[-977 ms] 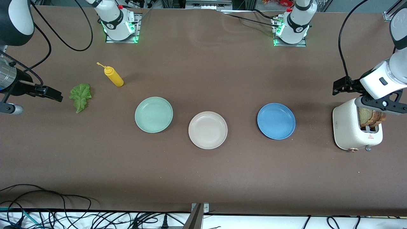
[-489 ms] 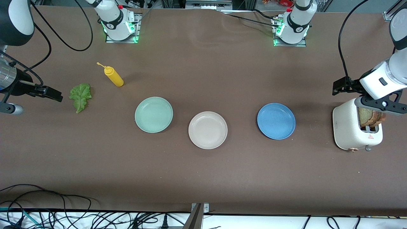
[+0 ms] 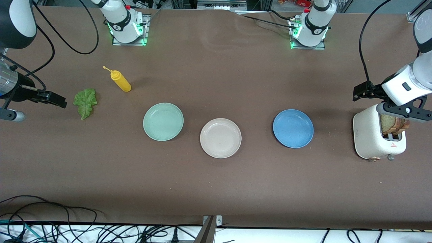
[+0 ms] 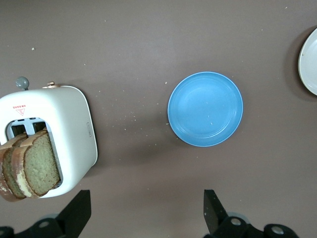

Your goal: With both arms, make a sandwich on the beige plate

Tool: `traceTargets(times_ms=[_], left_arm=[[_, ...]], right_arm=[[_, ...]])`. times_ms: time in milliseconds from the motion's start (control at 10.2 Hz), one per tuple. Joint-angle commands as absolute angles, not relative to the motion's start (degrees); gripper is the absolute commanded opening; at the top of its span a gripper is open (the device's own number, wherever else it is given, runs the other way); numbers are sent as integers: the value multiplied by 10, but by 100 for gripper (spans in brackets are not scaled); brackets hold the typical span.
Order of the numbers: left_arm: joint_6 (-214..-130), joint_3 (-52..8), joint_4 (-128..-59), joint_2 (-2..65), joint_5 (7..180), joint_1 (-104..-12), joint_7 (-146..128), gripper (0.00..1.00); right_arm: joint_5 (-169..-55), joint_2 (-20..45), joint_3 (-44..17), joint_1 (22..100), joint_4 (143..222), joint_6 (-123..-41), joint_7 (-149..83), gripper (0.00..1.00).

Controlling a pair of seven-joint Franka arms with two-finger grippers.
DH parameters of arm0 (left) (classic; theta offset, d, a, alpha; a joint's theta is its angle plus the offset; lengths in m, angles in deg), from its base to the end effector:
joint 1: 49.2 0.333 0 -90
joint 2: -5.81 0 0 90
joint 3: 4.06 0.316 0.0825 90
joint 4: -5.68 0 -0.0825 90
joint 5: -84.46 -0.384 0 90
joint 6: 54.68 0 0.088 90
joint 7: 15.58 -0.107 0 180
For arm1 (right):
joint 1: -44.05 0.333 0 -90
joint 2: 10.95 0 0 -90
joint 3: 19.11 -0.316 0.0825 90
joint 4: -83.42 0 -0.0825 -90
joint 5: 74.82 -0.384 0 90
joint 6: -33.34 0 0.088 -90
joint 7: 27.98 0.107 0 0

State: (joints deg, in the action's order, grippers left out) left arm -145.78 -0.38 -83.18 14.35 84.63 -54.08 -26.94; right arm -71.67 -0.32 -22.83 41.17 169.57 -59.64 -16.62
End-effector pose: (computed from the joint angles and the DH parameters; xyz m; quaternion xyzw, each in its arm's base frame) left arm 0.5954 -0.0153 0.5498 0.9925 -0.1092 -0.0549 0.0016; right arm 0.6111 0.0000 0.5527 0.9952 -0.0896 -0.0305 0.0248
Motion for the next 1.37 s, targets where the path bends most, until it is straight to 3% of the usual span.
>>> traceTargets(times_ms=[0, 1271], left_arm=[[-1455, 0, -834, 139, 857, -544, -278, 100], [-1457, 9, -828, 167, 844, -511, -246, 100]], right_arm=[[-717, -6, -232, 410, 1693, -589, -166, 100], [-717, -6, -234, 412, 1693, -589, -165, 100]])
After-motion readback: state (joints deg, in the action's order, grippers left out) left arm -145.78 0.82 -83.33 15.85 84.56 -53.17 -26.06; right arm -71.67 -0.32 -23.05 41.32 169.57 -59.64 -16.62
